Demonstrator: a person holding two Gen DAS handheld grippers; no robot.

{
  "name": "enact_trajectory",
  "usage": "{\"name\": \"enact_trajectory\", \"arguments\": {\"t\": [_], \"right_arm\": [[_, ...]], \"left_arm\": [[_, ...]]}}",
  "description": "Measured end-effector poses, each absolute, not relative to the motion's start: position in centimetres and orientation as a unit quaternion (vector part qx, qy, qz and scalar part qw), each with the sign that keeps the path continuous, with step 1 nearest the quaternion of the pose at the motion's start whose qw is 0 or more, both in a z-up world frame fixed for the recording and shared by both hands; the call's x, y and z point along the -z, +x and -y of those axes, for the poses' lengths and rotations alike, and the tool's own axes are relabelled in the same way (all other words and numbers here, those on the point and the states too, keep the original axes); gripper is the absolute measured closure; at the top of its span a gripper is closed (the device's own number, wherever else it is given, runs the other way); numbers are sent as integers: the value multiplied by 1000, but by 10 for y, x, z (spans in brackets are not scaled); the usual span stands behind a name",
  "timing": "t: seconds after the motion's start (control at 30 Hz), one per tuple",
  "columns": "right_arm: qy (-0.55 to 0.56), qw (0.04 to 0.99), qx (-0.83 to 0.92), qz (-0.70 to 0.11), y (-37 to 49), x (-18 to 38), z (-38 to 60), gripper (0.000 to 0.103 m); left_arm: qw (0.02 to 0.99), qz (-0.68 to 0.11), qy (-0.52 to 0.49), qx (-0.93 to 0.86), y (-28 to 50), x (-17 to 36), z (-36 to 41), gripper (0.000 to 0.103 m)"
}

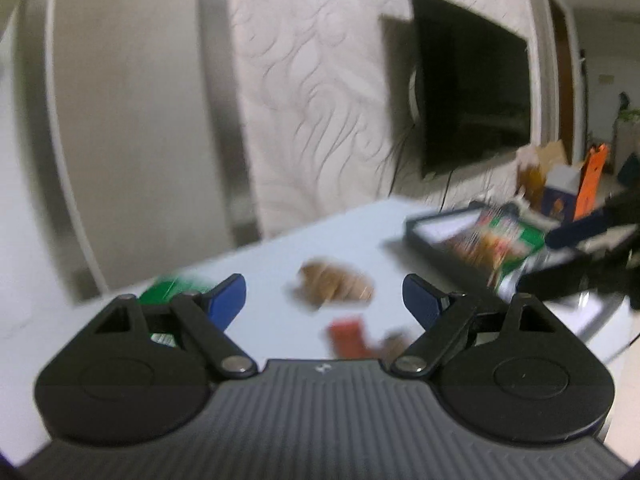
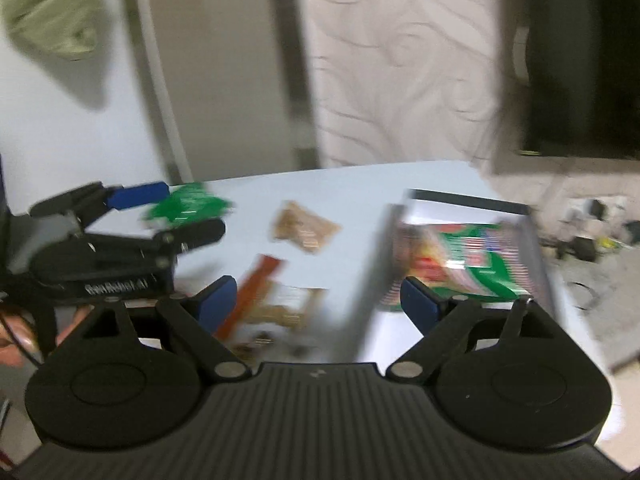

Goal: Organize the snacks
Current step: 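Open both tools to drop the chip bag and sachets into the box, then grasp the orange BGI packet with the left tool while the right tool grasps the gold-wrapped chocolate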

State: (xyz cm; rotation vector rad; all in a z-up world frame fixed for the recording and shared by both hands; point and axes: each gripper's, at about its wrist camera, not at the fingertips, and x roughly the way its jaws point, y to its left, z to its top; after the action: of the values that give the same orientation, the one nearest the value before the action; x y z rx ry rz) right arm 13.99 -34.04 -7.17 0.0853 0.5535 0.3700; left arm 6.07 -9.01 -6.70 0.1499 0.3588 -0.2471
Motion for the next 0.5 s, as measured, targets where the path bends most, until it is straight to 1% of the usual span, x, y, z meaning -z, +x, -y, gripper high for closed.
{"name": "enact_trajectory", "arguments": {"t": [0.23,0.4,0.5], "right_arm": [[35,932,-223,-284,137,81,291,12],[40,928,-216,-301,138,91,279,11],[39,928,-212,-304,142,94,277,10]], "left_arm": [[967,-222,57,108,33,98,52,13],[965,-233,44,115,30,106,45,13],[960,-255,30,110,39,113,38,13]]}}
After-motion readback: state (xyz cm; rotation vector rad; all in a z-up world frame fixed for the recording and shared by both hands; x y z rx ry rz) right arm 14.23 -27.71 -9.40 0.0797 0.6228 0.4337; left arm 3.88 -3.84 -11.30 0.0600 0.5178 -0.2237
